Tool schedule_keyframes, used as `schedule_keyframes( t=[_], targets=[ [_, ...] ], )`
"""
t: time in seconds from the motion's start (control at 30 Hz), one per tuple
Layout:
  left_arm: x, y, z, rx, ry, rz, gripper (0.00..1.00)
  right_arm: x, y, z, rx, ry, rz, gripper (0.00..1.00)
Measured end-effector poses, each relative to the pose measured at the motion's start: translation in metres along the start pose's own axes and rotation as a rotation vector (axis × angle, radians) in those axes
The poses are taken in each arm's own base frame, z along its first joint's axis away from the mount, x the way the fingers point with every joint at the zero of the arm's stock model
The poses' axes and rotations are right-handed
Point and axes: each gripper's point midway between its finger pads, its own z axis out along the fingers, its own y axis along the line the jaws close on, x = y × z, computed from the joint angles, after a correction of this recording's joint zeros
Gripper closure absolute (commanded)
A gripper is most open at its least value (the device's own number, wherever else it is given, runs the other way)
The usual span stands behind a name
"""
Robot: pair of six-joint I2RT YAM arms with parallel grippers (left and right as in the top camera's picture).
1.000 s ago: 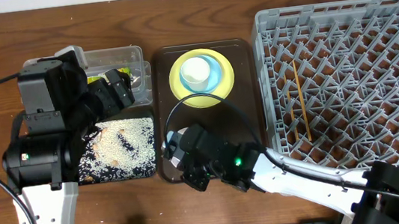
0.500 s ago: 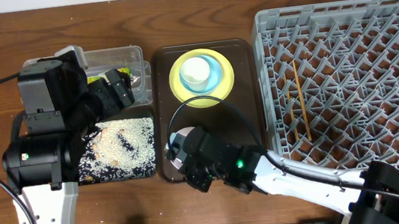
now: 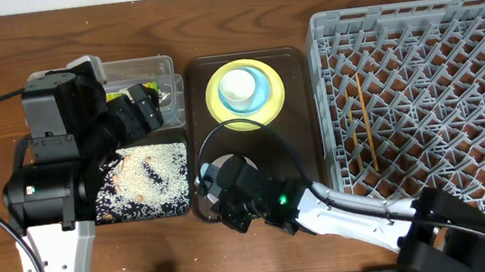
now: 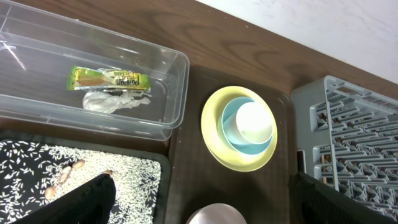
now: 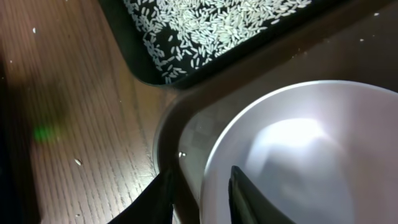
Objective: Sort waste into correct bins and load items into the dishwasher rack
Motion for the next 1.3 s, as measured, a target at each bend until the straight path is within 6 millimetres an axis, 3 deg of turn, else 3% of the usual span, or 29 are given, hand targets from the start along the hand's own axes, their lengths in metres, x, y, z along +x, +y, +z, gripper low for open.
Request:
schedule_keyframes(
  t=[0.37,0.6,0.87,1.13,1.3],
  targets=[
    [0.0,0.0,0.0,0.0,0.001,0.0,0.08,0.011,-0.006,0.0,0.032,0.045,0.03,0.72],
    [0.0,0.0,0.0,0.0,0.001,0.0,0.08,0.029,-0.013,-0.01,0.089,0.176,0.077,0.72],
    [0.0,0.0,0.0,-0.001,0.001,0.0,0.08,0.032,-0.047,-0.035,0.293,0.287,0.084,0.71],
    [0.0,0.0,0.0,-0.001,0.001,0.0,0.08,0.044,-0.073,-0.048,0.387,0.34,0.112,0.7],
    [0.0,0.0,0.0,-0.001,0.002,0.0,0.08,0.043,-0.079,-0.049,0.405,0.332,0.118,0.67]
  ],
)
